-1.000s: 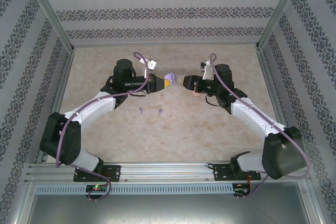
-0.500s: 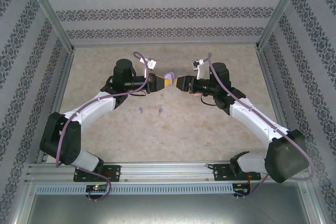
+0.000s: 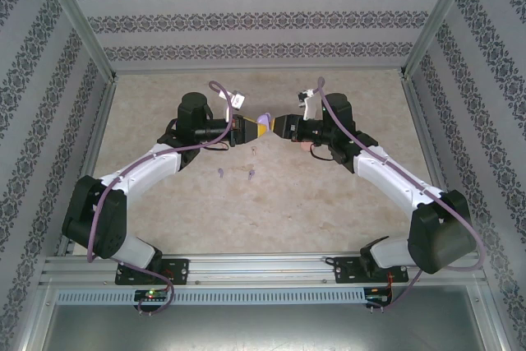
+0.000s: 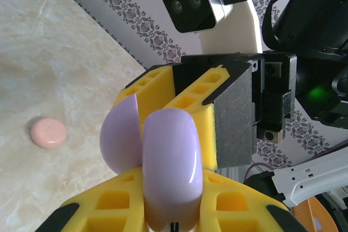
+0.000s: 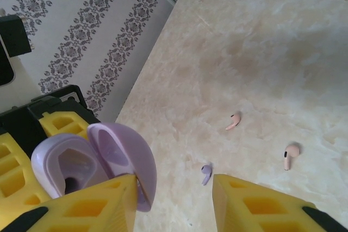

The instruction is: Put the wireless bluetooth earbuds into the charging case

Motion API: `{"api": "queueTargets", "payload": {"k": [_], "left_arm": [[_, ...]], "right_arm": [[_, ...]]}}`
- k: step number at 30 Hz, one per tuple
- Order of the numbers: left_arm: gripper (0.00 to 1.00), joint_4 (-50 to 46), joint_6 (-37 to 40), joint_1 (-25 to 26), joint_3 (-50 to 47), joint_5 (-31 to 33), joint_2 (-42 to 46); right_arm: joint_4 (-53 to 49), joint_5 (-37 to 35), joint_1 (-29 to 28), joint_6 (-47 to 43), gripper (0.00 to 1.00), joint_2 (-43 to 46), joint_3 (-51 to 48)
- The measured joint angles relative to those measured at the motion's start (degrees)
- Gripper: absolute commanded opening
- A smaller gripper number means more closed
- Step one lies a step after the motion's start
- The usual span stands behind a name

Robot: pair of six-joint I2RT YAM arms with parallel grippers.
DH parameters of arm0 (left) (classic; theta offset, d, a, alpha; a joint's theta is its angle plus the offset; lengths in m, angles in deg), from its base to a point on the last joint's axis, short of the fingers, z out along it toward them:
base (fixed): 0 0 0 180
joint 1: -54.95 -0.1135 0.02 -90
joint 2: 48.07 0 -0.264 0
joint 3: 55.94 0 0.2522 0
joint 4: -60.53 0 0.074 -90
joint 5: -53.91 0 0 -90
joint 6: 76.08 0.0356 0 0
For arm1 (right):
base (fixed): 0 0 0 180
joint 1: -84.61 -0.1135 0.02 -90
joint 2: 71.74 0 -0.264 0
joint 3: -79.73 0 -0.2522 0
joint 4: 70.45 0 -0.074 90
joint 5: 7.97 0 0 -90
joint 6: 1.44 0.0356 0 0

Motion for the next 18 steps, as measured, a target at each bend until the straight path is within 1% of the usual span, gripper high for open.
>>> {"api": "queueTargets", "payload": {"k": [9, 16, 18], "left_arm": [[0.0, 0.0, 0.02, 0.0, 0.0, 0.0, 0.0], [0.0, 0.0, 0.0, 0.0, 0.0, -0.42, 0.0], [0.0, -0.02, 0.0, 0.0, 0.0, -0.44, 0.0]], "right_arm": [[0.0, 0.68, -0.7, 0.2, 0.39, -0.63, 0.81], [0.22, 1.97, -0.55, 0.2, 0.34, -0.61, 0.61], [0.44, 2.32, -0.55, 0.17, 0.31, -0.61, 0.37]]}}
